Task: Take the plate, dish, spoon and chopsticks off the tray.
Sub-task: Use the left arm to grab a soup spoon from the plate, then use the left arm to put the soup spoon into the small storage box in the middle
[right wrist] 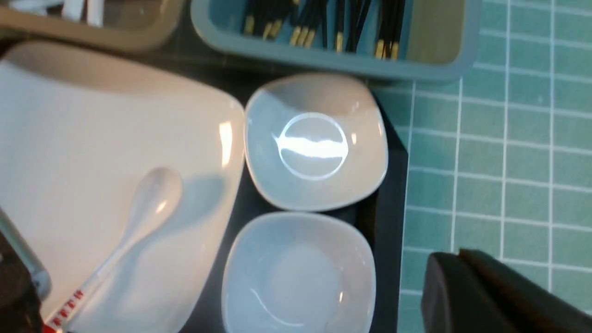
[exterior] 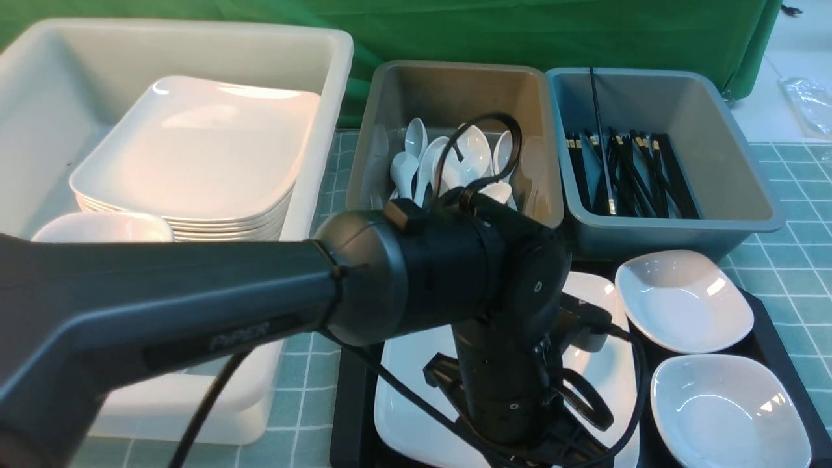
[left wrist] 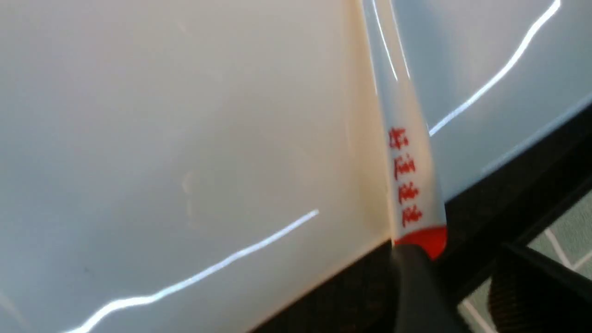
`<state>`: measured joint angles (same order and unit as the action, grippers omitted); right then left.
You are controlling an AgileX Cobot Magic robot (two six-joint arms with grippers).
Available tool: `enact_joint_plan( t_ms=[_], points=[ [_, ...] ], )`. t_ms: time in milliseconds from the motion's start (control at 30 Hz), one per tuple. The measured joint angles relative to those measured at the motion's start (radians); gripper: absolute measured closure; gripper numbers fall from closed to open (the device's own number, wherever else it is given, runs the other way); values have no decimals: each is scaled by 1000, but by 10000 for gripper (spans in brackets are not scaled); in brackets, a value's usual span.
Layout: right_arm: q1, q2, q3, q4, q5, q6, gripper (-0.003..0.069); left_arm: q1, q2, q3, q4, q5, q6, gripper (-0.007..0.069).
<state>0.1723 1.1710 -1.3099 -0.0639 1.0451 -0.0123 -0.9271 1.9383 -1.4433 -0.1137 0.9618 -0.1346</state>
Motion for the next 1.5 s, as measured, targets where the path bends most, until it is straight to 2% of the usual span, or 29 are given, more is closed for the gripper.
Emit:
enact_joint_plan(
  t_ms=[67,200,333,433,533,567,600,767,1000,1067,1200,1333,1500],
  points=[
    [0,-11,45,0,-15,4,588,0,4,-1,8,-37,0,244],
    [0,-12,60,0,-29,5,565,0,27,-1,32,-69,-10,118],
    [0,-14,60,0,-43,5,552,0,60,-1,62,-76,-41,92],
    [0,-14,60,0,-59,5,544,0,76,-2,59,-80,-52,164],
    [0,-14,60,0,-81,5,535,0,76,-6,54,-78,-52,331],
    [0,-14,60,0,-92,5,533,0,74,-6,57,-76,-52,435],
    [0,-14,60,0,-102,5,531,1,72,-6,64,-67,-55,497],
    [0,-14,60,0,-162,5,524,22,32,-21,99,-30,-54,488],
    [0,39,59,0,-324,20,519,163,-62,-207,114,-26,-51,488],
    [0,76,59,0,-345,32,518,248,-54,-296,108,-64,-32,488],
    [0,119,59,0,-371,46,511,353,-6,-393,89,-137,-9,488],
    [0,150,59,0,-422,50,491,423,67,-447,48,-212,-2,488],
    [0,203,58,0,-527,59,419,457,140,-455,34,-256,-2,486]
  ],
)
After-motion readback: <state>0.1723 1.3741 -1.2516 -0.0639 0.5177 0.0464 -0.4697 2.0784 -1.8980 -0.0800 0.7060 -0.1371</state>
